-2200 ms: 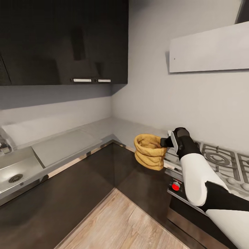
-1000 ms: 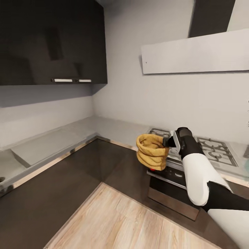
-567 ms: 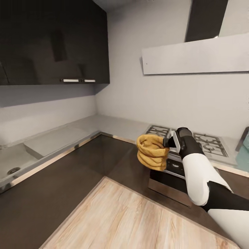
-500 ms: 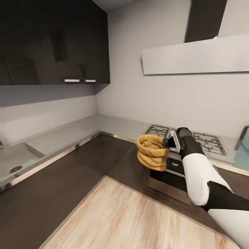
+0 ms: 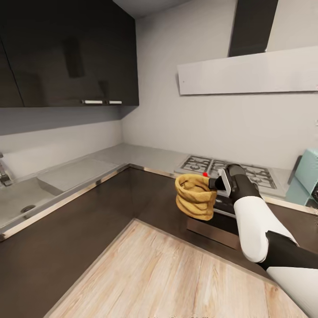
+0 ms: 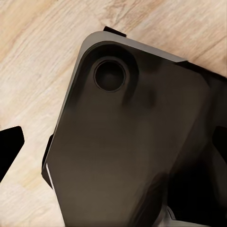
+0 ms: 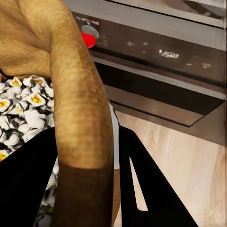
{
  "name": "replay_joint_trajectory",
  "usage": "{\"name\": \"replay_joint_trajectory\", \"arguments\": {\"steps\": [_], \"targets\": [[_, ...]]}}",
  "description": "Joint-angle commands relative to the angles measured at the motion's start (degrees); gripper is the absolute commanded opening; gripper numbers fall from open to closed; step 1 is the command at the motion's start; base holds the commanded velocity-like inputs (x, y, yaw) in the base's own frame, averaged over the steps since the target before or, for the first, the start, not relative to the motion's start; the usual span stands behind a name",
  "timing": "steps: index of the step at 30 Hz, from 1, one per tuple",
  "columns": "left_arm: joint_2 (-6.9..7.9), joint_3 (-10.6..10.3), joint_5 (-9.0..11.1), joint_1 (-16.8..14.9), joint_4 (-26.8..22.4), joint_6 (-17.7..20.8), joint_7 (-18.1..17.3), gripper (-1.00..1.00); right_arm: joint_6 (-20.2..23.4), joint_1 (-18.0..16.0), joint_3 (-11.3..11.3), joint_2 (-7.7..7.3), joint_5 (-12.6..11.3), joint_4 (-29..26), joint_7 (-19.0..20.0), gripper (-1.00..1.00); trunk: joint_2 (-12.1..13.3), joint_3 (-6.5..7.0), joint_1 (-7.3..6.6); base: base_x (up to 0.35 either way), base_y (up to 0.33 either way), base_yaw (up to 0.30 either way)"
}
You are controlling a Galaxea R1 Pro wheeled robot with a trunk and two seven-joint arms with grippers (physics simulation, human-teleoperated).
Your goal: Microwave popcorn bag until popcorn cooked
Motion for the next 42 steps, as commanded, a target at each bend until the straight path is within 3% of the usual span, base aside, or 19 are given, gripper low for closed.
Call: {"name": "replay_joint_trajectory", "arguments": {"steps": [1, 13, 19, 42], "targets": [[-0.02, 0.43, -0.02, -0.01, -0.03, -0.12, 0.05, 1.0, 0.16, -0.06, -0.37, 0.05, 0.45, -0.05, 0.36, -1.0, -0.05, -0.14, 0.0, -0.001, 0.0, -0.16], [0.03, 0.43, 0.0, -0.01, -0.03, -0.12, 0.05, 1.0, 0.17, -0.06, -0.37, -0.13, 0.54, -0.04, 0.34, -1.0, -0.05, -0.74, 0.0, 0.0, 0.0, -0.217], [-0.02, 0.43, -0.03, -0.01, -0.03, -0.12, 0.05, 1.0, 0.17, -0.06, -0.28, -1.24, 0.54, -0.04, 0.36, -1.0, -0.05, -0.87, 0.0, 0.0, 0.0, -0.275], [0.07, 0.34, -0.04, -0.01, -0.03, -0.04, -0.04, 1.0, 0.17, -0.06, -0.28, -1.2, 0.57, -0.13, 0.27, -1.0, -0.05, -0.88, 0.0, 0.0, 0.0, -0.296]]}}
